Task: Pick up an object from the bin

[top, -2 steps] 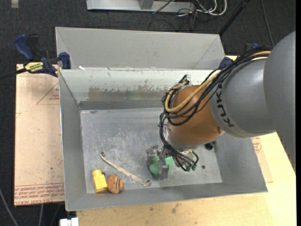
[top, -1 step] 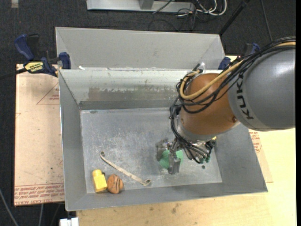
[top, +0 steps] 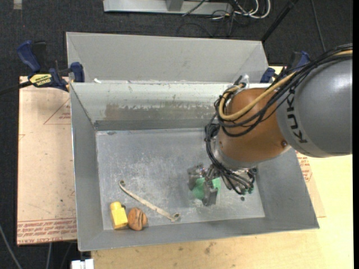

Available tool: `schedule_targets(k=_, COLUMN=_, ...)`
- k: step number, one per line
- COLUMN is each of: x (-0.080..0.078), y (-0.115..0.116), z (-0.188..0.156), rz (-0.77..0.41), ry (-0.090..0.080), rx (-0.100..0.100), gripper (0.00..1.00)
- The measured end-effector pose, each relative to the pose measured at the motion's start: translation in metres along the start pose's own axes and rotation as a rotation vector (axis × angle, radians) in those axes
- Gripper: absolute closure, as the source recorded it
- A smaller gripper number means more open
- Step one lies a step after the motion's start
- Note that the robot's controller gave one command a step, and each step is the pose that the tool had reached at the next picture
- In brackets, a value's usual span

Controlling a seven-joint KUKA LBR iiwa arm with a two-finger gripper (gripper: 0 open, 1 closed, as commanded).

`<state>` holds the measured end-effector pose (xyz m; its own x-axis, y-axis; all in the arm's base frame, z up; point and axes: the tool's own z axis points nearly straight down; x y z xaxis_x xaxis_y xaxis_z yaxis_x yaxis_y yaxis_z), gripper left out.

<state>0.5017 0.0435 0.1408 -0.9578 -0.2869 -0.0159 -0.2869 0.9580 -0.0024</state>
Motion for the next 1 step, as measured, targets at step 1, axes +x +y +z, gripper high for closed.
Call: schedule_targets(k=1, x=0.0044, y=0.0053, z=-0.0145, rz=-0.004, ry=0.026, rx=-0.006, gripper=1.00)
